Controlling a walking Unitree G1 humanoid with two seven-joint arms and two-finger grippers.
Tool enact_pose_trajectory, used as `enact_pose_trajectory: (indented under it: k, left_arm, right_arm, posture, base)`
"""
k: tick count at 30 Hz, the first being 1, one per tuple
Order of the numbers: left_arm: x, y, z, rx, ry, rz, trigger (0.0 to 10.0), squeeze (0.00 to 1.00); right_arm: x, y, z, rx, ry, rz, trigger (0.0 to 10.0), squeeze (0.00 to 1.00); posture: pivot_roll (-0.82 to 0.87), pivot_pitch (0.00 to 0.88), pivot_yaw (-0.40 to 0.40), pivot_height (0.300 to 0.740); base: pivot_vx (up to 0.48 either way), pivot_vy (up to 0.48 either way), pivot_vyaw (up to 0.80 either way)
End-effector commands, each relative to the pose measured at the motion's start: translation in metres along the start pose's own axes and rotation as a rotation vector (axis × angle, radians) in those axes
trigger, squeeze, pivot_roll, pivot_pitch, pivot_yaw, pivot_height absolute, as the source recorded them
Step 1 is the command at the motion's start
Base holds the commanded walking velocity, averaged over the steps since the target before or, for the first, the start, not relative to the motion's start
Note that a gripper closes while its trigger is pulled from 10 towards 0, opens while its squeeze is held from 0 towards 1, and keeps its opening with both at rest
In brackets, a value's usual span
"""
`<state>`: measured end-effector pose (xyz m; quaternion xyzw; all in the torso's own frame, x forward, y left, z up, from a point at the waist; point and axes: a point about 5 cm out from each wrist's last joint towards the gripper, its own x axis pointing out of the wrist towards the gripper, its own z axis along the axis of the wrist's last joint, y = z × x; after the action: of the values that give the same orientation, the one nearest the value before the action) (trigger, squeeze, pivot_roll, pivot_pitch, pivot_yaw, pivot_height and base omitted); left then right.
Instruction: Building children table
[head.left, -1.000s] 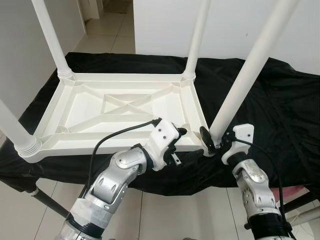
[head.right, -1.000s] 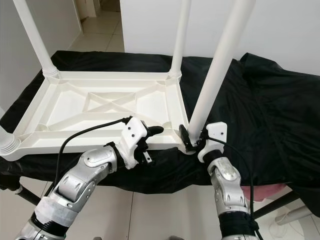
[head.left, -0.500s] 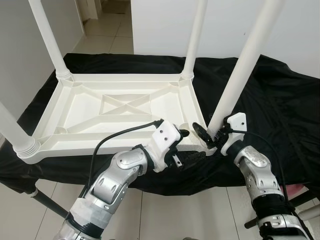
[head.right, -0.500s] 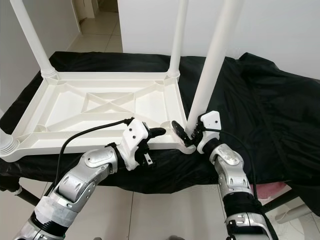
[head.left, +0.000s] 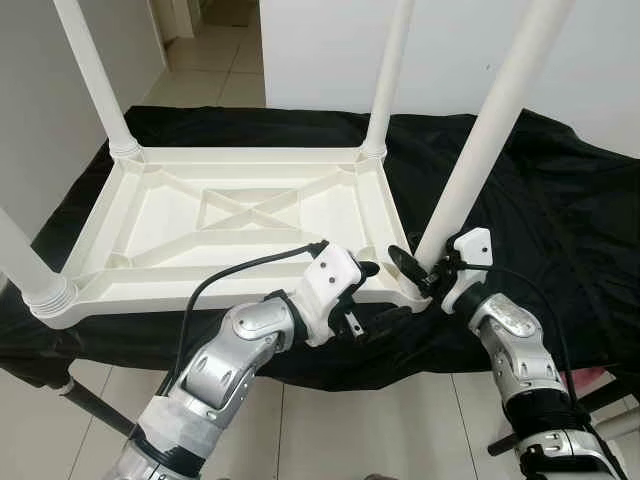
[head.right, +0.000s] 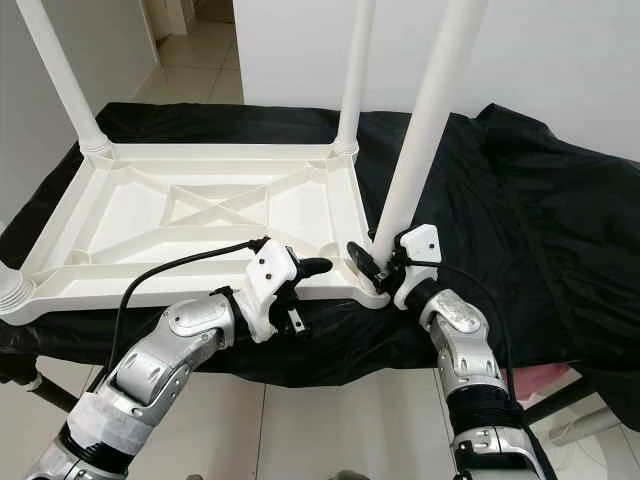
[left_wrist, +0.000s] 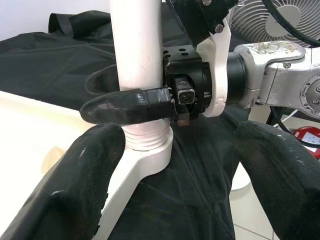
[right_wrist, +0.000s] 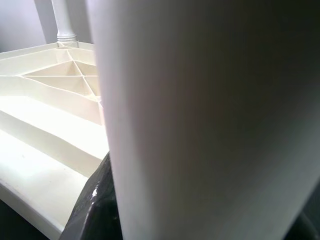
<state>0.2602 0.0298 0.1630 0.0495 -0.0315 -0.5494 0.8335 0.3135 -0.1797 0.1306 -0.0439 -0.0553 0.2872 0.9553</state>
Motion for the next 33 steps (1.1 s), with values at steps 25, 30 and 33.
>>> enact_pose_trajectory:
  k: [25,30,33]
  left_arm:
    - [-0.003,-0.001,-0.005,0.003,0.007,-0.027,10.0,0.0]
    - [-0.003,-0.001,-0.005,-0.002,0.004,-0.023,10.0,0.0]
    - [-0.003,-0.002,-0.006,-0.002,0.006,-0.032,10.0,0.0]
  right_arm:
    - [-0.014,0.031,-0.01,0.161,0.038,-0.694,10.0,0.0]
    - [-0.01,0.039,-0.006,0.2,0.034,-0.774,10.0,0.0]
    - [-0.009,0.04,-0.004,0.189,0.036,-0.756,10.0,0.0]
  posture:
    - [-0.08,0.0,-0.031,0.74]
    - [-0.09,0.0,-0.019,0.74]
    - [-0.09,0.0,-0.021,0.74]
  base:
    - [0.0,0.0,0.0]
    - [0.0,0.0,0.0]
    - [0.0,0.0,0.0]
